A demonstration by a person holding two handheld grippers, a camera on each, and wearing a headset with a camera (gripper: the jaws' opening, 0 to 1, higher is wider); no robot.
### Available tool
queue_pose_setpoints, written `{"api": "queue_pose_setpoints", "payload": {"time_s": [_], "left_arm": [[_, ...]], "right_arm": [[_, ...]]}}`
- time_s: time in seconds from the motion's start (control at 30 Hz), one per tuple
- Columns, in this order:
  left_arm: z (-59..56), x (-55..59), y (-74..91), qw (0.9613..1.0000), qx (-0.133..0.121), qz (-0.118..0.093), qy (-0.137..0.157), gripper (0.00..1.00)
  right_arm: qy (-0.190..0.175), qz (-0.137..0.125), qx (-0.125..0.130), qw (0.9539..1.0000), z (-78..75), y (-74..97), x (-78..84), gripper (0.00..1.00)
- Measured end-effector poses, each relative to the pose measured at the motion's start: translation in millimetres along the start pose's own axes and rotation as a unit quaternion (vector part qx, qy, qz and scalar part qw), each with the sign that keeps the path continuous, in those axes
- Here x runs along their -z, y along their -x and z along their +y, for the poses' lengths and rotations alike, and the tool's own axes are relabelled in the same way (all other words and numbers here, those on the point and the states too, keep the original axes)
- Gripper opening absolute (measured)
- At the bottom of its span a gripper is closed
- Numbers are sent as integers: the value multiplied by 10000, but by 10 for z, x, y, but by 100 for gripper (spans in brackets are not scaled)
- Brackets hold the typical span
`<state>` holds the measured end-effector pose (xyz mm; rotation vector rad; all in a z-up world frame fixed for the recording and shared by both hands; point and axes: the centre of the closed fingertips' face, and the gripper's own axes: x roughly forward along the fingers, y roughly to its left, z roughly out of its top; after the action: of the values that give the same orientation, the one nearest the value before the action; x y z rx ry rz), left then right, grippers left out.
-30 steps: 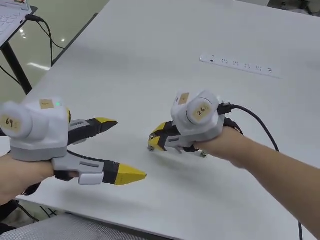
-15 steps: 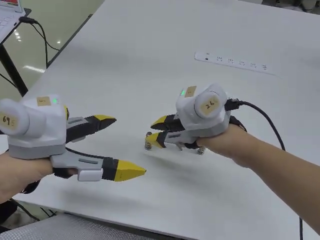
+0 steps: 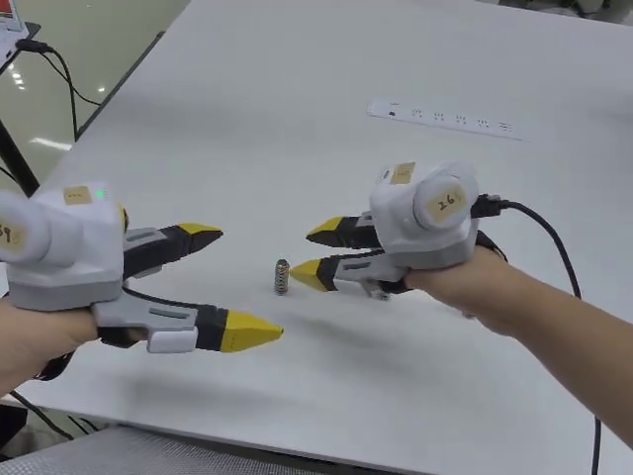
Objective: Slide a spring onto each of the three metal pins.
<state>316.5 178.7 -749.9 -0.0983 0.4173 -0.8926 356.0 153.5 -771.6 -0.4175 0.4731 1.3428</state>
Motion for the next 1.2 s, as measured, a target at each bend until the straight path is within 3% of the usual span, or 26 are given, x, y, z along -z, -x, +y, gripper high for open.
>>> {"api": "queue_pose_setpoints", "payload": {"time_s": [0.27,0.83,1.2], "left_arm": [[-50,-34,-39,9999,80,-10,-94,88],[-101,-63,-94,9996,196,4,-205,88],[-105,-74,-115,9996,201,69,-159,91]], "right_arm": [[-149,-263,94,9995,38,176,-14,34],[-383,-501,365,9973,27,525,109,42],[-677,-620,629,9938,-31,798,300,53]]}}
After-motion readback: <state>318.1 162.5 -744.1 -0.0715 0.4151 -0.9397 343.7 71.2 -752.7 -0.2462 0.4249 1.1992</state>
